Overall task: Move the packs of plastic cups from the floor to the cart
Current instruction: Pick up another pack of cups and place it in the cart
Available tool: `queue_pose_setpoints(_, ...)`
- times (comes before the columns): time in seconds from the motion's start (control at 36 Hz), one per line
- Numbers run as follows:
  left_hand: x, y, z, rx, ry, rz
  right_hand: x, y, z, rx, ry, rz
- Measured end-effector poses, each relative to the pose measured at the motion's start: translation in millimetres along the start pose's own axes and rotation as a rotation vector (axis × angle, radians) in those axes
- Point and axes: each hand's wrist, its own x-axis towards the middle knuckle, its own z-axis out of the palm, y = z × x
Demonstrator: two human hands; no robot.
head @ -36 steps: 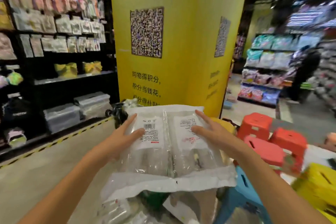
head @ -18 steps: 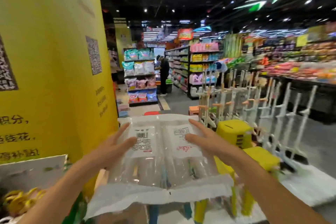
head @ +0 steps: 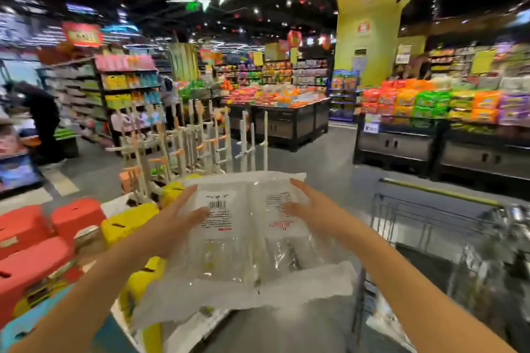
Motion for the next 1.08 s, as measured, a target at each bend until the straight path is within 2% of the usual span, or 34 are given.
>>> queue_pose_setpoints(0.08,28.7,34.8,55.4,-0.001,-0.078,0.039,-10.0,29.8,-58.5,-0.010,0.098,0.044)
queue_pose_setpoints(0.17,65.8,54.4,109.7,0.232,-0.135,0.184,-22.3,60.8,-107.4,-0.024,0.180,0.087)
queue_pose_setpoints(0.25,79.8,92.0,154.6,0.133,-0.171,0.146,-32.8,90.8,-146.6,-0.018,0.260,0.145)
queue_pose_setpoints(0.42,101.0,142.1,229.7,-0.002,-0.339,0.237,-48.8,138.9,-201.7,0.034,0.375,0.231)
queue_pose_setpoints(0.86,214.9,181.9,338.2,-0.086,-0.741,0.414,-28.1,209.8,-244.8,0.055,0.613,0.418)
queue_pose_setpoints(1.08,258.4,186.0,400.8,-0.099,-0.843,0.454,-15.4,240.4,-262.3,0.012,0.699,0.498)
